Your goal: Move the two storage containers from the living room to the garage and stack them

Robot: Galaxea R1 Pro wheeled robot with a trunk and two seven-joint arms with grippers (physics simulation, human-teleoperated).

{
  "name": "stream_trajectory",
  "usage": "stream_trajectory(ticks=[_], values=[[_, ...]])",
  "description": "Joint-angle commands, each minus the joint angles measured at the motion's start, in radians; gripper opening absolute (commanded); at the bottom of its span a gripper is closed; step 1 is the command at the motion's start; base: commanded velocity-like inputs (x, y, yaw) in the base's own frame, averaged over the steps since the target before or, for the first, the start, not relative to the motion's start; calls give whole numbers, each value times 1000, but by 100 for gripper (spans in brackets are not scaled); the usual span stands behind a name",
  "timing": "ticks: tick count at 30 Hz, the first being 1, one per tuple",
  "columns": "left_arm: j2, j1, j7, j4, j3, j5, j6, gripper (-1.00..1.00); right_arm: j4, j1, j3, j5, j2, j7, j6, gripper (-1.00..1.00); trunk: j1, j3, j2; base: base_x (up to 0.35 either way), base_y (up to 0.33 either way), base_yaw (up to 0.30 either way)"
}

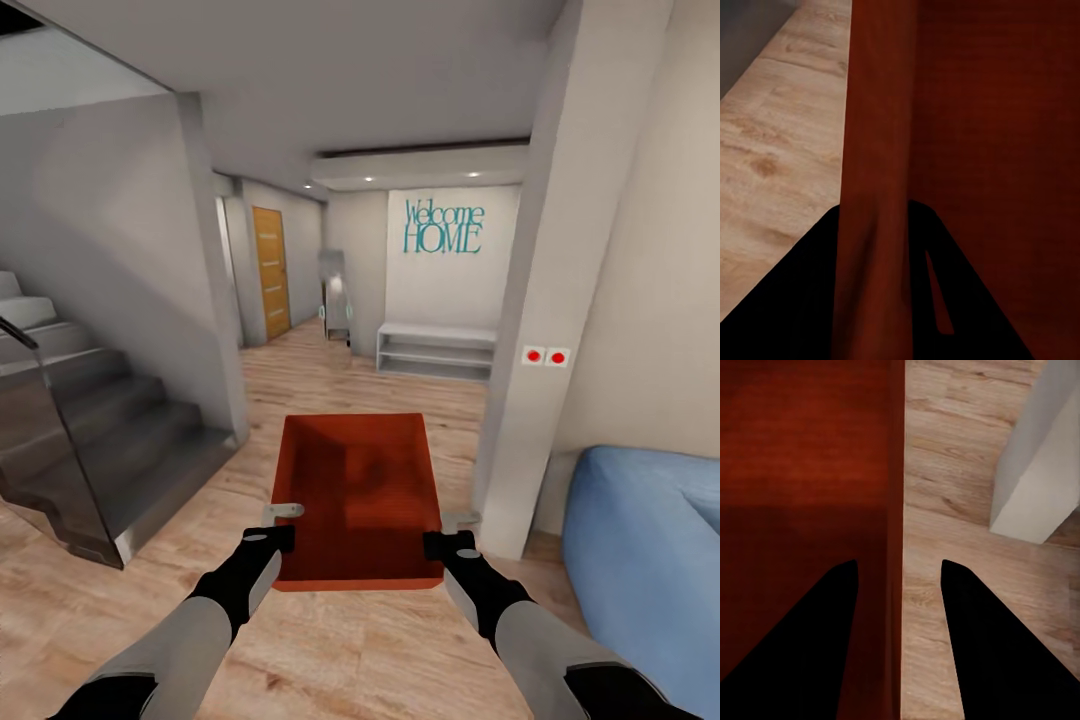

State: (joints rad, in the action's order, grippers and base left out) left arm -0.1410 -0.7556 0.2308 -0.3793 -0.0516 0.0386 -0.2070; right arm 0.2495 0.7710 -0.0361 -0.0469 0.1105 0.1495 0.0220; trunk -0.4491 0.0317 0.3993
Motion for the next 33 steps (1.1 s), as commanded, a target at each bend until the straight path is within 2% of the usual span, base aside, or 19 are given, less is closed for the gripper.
stream_trajectory(ticks=[1,8,33], values=[[-2,0,-2,-4,-5,6,47,-100,-3,0,5,12,8,-3,2,-100,-1,0,1,322,0,11],[-2,0,-3,-4,-5,6,47,-100,-3,0,4,12,7,-4,2,-100,-1,0,1,322,0,161],[-2,0,-2,-5,-5,6,48,-100,-3,0,4,12,7,-2,1,-100,-1,0,1,322,0,3]])
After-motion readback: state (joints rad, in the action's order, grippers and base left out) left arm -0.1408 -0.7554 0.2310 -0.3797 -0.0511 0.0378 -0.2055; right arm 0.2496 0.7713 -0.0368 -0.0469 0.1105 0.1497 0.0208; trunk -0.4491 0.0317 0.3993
